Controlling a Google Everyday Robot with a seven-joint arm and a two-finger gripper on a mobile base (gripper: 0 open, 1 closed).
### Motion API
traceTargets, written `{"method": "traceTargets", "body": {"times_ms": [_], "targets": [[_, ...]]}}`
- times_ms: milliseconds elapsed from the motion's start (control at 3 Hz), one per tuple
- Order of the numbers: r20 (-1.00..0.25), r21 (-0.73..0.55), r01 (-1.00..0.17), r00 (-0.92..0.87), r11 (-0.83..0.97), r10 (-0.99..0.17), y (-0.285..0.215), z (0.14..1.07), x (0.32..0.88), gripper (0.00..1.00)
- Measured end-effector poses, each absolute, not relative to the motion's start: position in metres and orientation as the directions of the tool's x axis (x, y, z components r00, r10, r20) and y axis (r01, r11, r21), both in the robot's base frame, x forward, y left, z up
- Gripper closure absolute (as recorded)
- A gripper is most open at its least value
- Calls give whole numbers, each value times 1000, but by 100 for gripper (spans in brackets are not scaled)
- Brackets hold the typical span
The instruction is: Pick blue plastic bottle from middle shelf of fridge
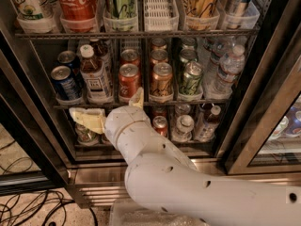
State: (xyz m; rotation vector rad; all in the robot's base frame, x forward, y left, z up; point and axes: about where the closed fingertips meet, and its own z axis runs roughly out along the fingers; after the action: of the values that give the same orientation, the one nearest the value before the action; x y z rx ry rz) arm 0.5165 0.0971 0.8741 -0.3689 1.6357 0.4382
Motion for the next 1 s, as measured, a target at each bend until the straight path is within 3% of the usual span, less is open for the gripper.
{"method": "traceTargets", "body": {"times_ms": [333, 1000], "targets": [[-989, 138, -467, -116, 873, 94, 96, 879, 523, 0], [-997, 48, -457, -78, 888, 14, 112, 867, 530, 0]]}}
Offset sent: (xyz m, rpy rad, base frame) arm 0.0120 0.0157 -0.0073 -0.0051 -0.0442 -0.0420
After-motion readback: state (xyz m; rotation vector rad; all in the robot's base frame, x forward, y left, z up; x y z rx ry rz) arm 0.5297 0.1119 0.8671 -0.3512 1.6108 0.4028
